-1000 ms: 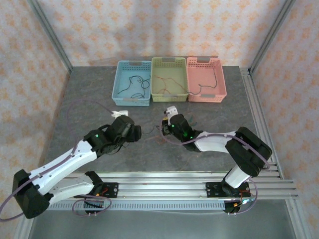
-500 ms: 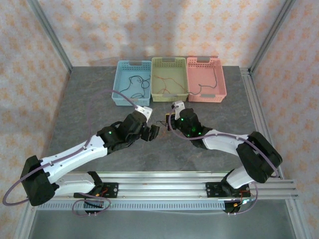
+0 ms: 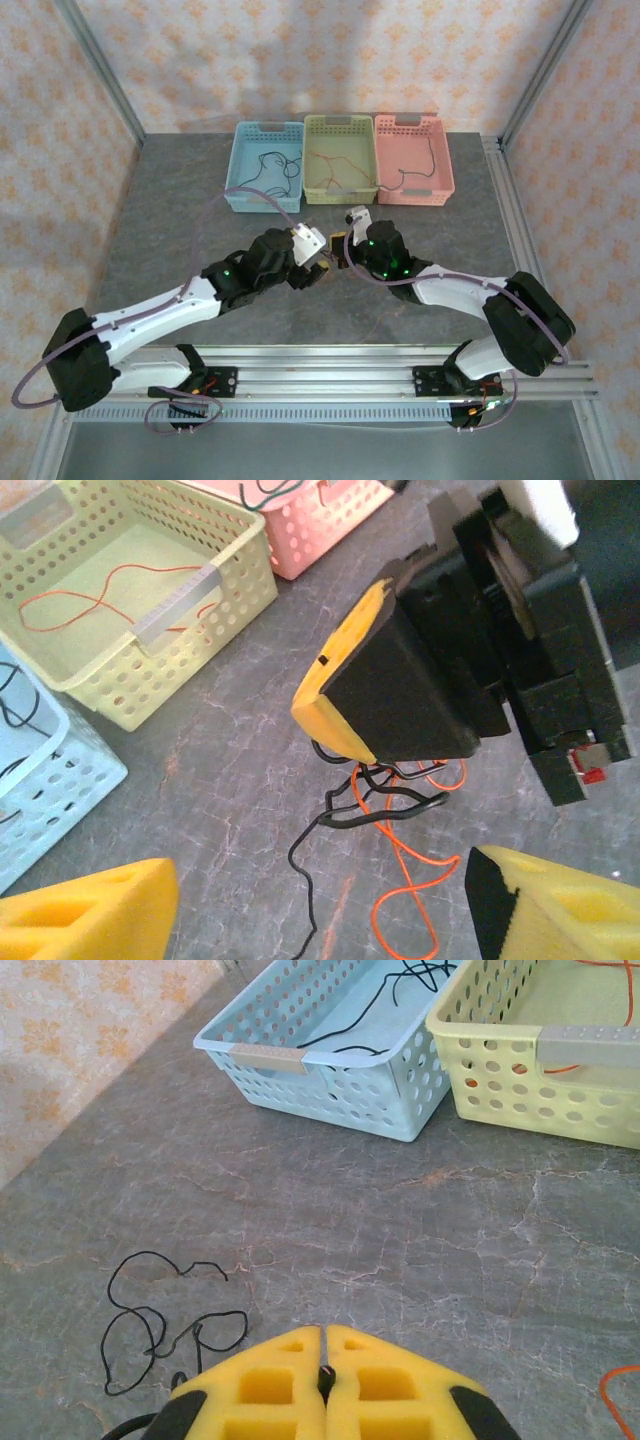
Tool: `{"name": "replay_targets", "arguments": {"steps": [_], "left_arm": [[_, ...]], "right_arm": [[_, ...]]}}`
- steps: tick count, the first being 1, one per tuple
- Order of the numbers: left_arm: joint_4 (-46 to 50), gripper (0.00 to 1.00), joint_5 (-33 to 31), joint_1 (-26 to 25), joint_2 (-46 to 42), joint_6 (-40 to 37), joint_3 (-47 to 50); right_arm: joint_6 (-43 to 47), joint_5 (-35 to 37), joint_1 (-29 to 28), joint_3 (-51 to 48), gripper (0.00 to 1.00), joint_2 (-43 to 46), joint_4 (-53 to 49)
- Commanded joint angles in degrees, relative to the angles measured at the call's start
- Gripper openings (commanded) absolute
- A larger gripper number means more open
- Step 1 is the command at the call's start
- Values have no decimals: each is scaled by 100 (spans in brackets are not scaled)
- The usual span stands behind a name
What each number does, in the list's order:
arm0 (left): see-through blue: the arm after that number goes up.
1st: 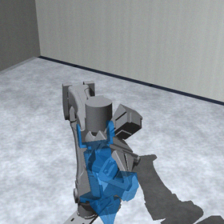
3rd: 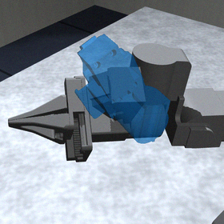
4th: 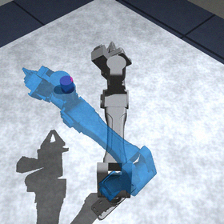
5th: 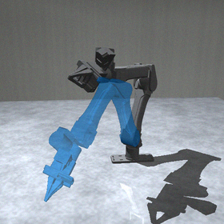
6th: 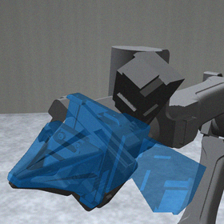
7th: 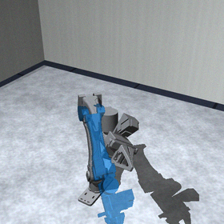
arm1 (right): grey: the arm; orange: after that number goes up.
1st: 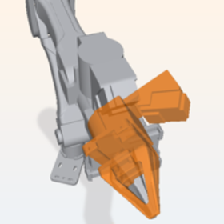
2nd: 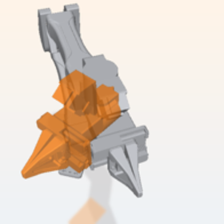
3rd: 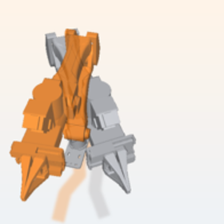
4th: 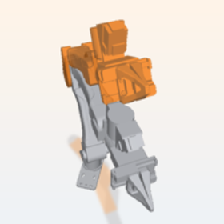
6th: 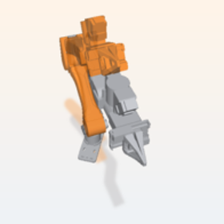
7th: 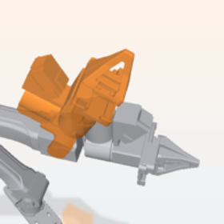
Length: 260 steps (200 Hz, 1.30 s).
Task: Untangle the cables
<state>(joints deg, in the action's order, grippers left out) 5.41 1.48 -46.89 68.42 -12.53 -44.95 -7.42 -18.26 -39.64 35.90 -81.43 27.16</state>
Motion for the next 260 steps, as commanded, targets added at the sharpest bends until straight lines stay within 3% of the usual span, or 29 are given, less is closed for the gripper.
{"name": "replay_targets", "arguments": {"steps": [1, 54, 78, 125, 160, 180, 232, 260], "left_arm": [[-251, 73, 258, -15, 305, -610, -165], [-792, 68, 531, 94, 490, -782, 1], [-790, 57, 480, 118, 781, -807, -102], [-1019, 54, 525, 147, 848, -773, 24], [-1044, 16, 497, 162, 807, -671, 59], [-1066, 0, 400, 164, 712, -573, 92], [-1550, 0, -125, 238, -167, -52, 649], [-2019, 0, -440, 299, -716, 548, 1096]], "right_arm": [[-58, -123, 24, -61, 0, 151, 276], [-65, -126, 26, -40, 0, 67, 299], [-67, -166, 27, -57, 0, 67, 339], [-58, -165, 26, -75, 0, 85, 369], [-67, -127, 26, -66, 0, 66, 347], [-46, -7, 27, -65, 0, 115, 286], [-222, 744, 132, -115, 0, 189, 148], [-719, 731, 463, -317, 0, 242, 455]]}}
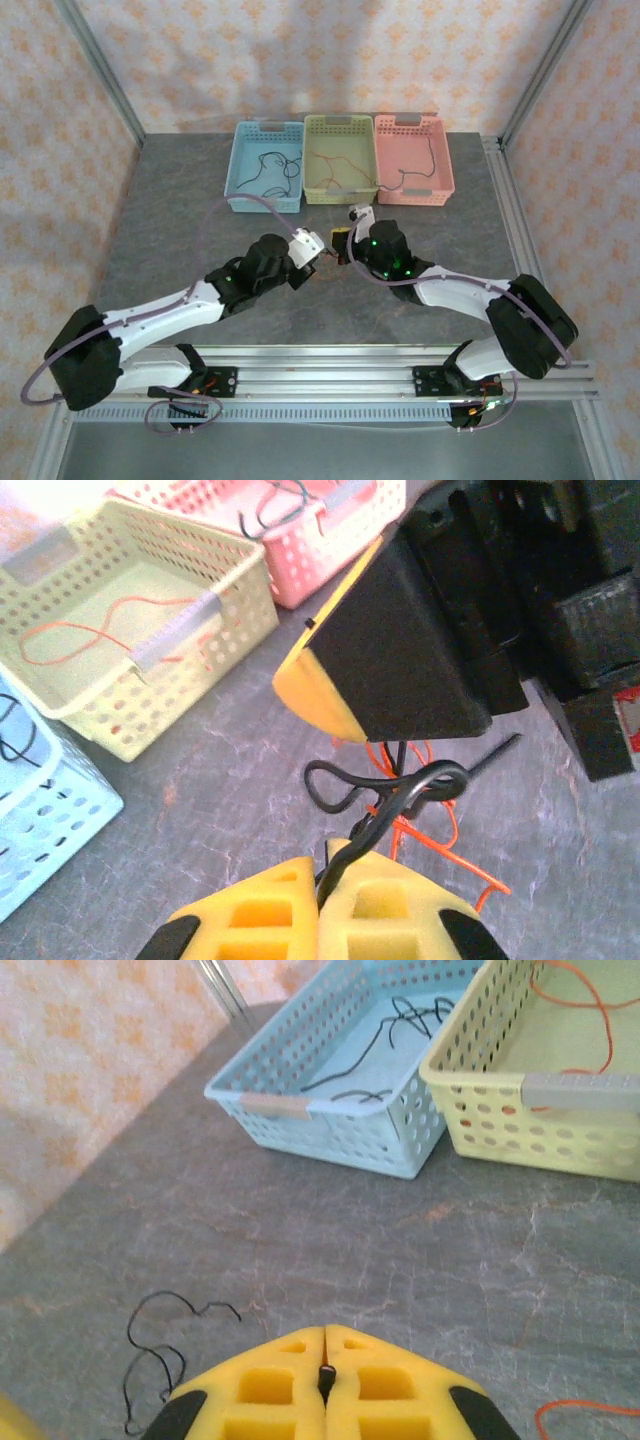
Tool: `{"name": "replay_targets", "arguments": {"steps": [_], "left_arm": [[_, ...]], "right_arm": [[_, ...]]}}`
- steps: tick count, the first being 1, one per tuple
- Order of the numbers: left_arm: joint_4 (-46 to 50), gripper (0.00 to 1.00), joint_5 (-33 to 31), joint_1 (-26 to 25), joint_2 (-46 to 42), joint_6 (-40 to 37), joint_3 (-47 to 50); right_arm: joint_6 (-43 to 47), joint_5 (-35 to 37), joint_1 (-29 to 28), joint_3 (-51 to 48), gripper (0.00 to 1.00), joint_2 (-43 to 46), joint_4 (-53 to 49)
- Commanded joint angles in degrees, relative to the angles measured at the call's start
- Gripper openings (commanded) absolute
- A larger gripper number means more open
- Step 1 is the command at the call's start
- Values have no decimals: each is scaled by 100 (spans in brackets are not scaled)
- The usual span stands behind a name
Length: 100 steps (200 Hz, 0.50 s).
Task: Untangle the cables
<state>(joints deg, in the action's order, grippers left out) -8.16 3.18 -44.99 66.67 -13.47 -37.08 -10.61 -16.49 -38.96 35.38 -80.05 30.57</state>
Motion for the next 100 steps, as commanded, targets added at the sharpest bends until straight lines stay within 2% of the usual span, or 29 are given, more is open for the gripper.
{"name": "replay_targets", "arguments": {"steps": [1, 35, 78, 100], "left_arm": [[-683, 0, -618, 111, -563, 670, 330], [-1375, 0, -695, 175, -1023, 1434, 812], [-1940, 0, -841, 184, -1489, 2002, 1151], [-1482, 1, -767, 186, -1522, 1921, 992]], "right_arm": [[-421, 548, 410, -271, 0, 104, 128], [-1041, 140, 768, -476, 0, 19, 624], [-1610, -279, 992, -608, 0, -238, 1256], [-1508, -255, 1004, -606, 0, -173, 1186]]}}
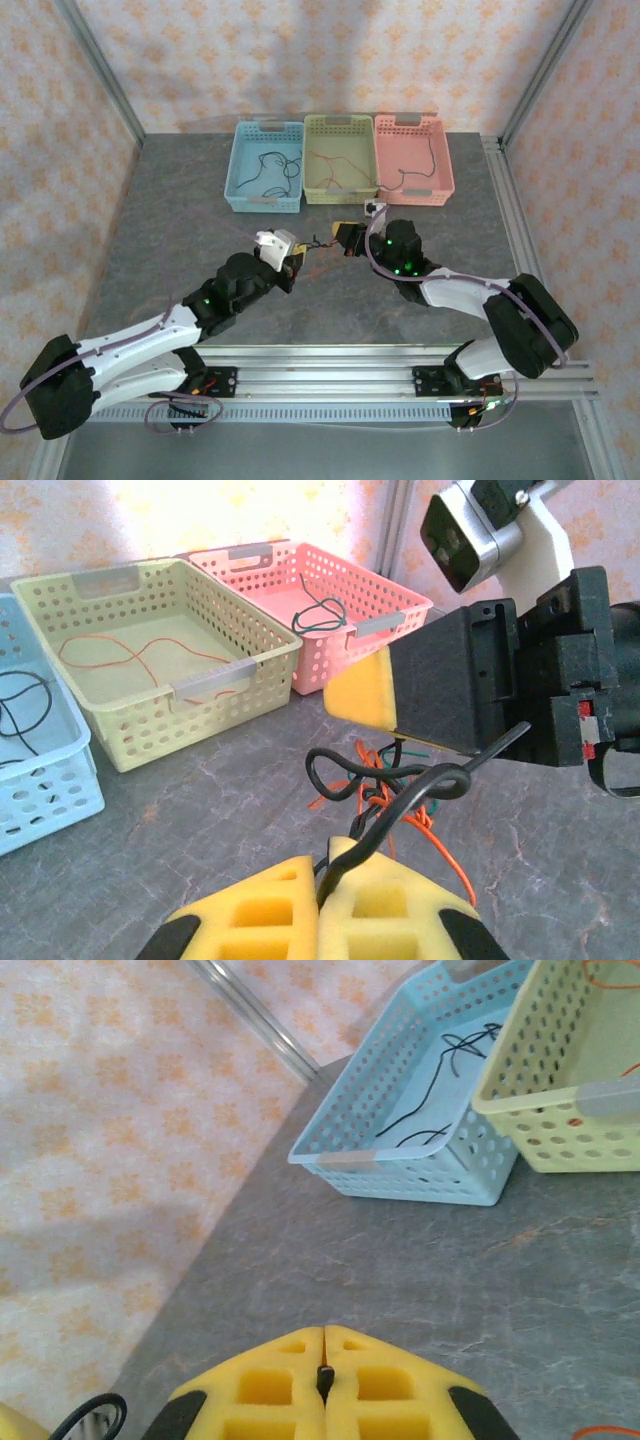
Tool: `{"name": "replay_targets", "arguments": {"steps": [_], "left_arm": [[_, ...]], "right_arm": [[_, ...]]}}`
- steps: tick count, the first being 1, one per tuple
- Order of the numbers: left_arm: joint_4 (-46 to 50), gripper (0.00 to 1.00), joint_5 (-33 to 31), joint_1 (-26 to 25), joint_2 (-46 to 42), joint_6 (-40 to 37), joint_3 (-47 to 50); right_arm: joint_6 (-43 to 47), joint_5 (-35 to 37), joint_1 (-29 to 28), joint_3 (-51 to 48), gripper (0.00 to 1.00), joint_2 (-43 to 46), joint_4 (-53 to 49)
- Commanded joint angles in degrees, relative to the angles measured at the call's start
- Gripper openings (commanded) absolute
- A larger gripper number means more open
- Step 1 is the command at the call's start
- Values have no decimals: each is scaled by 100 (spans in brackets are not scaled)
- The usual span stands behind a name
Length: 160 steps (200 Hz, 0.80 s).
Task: Untangle the cables
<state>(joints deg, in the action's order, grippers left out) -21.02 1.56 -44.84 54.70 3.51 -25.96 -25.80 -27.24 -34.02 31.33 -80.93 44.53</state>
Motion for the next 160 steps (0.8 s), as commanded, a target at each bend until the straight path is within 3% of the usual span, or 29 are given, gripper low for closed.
{"name": "replay_targets", "arguments": {"steps": [1, 18, 27, 35, 71, 85, 110, 160], "left_arm": [[-155, 1, -601, 170, -326, 208, -138], [478, 12, -572, 177, -328, 64, -427], [749, 38, -600, 177, -337, 46, -561], [1093, 51, -632, 178, -337, 67, -735], [2514, 73, -736, 178, -433, 117, -1513], [3007, 78, -775, 177, -425, 176, -1848], [3737, 78, -495, 116, 117, 20, -2572], [4316, 74, -1147, -778, 1864, -1216, -3710]], "right_arm": [[13, 832, 510, -204, 0, -79, -214], [131, 951, 510, -258, 0, 86, -292], [178, 1017, 507, -289, 0, 183, -320], [210, 1077, 509, -320, 0, 265, -344], [342, 1303, 504, -338, 0, 420, -538], [358, 1331, 503, -321, 0, 419, -586], [367, 1316, 501, -304, 0, 402, -593], [391, 1309, 507, -278, 0, 415, -661]]}}
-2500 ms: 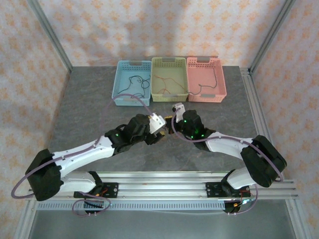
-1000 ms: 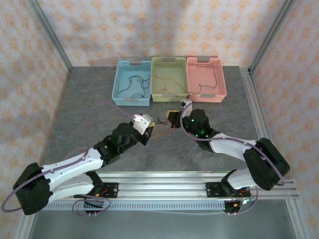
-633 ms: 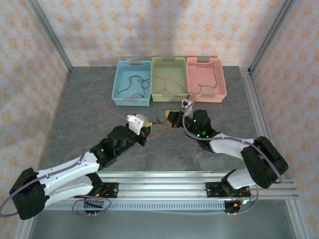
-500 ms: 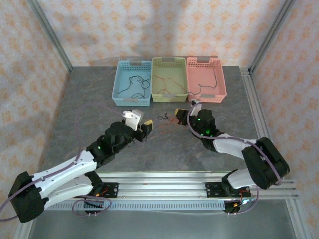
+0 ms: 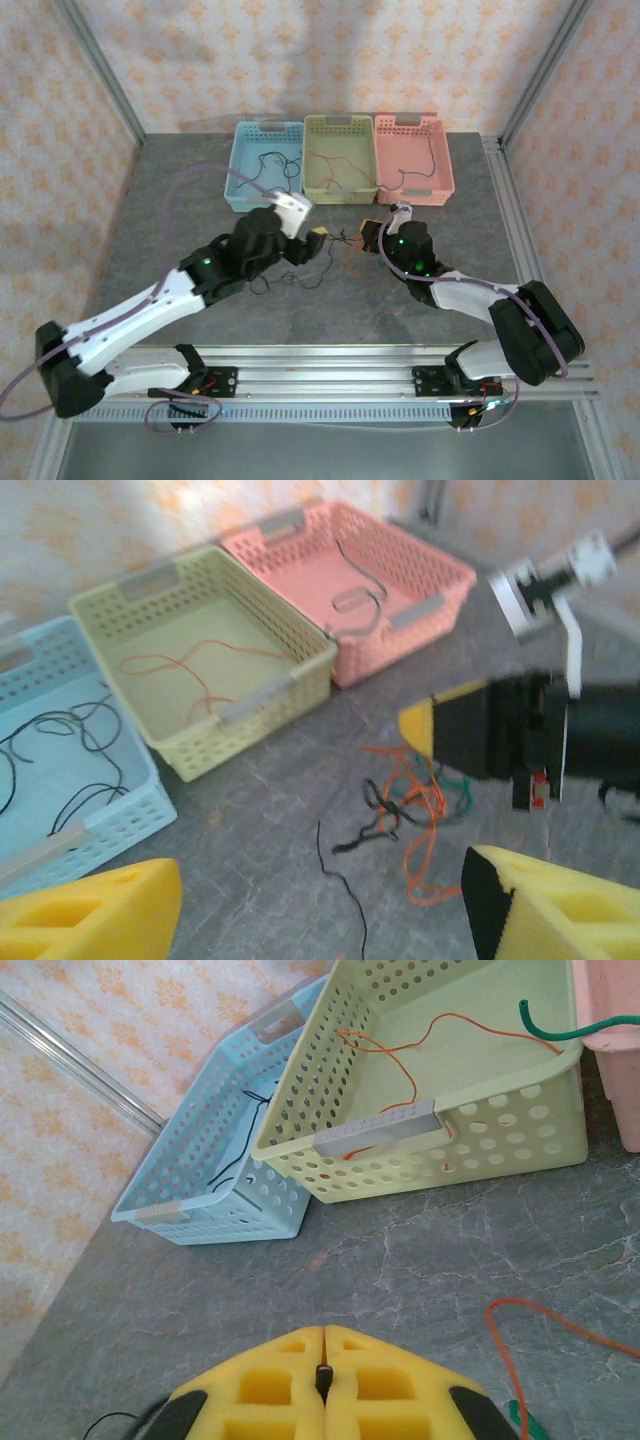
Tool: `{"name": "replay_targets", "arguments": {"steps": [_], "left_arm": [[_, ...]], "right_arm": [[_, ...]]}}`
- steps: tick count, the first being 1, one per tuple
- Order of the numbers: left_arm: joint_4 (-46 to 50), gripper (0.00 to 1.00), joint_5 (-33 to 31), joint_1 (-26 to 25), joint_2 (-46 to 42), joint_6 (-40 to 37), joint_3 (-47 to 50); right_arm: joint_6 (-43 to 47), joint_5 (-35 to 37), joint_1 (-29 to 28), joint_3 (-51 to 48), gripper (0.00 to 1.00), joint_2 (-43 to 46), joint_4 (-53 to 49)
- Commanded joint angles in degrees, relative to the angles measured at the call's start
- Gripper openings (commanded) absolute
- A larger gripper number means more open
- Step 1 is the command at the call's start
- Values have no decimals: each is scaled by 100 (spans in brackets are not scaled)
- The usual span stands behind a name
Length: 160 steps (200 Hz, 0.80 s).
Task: Untangle the cables
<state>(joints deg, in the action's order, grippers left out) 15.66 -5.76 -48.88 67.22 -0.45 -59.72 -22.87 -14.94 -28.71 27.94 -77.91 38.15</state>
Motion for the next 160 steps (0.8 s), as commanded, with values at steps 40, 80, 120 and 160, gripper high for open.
{"name": "replay_targets", "arguments": {"steps": [40, 80, 120, 160], "left_arm": [[1072, 73, -912, -711, 1660, -1545, -1206], [1223, 71, -858, -740, 2299, -1921, -1677], [1222, 72, -671, -750, 2573, -2180, -1746], [844, 70, -639, -704, 2744, -2263, -1647]], "right_arm": [[98, 61, -30, 113, 0, 31, -49], [93, 52, -29, 132, 0, 9, -78], [94, 61, -29, 140, 0, 19, -112], [86, 37, -34, 150, 0, 4, -110]]}}
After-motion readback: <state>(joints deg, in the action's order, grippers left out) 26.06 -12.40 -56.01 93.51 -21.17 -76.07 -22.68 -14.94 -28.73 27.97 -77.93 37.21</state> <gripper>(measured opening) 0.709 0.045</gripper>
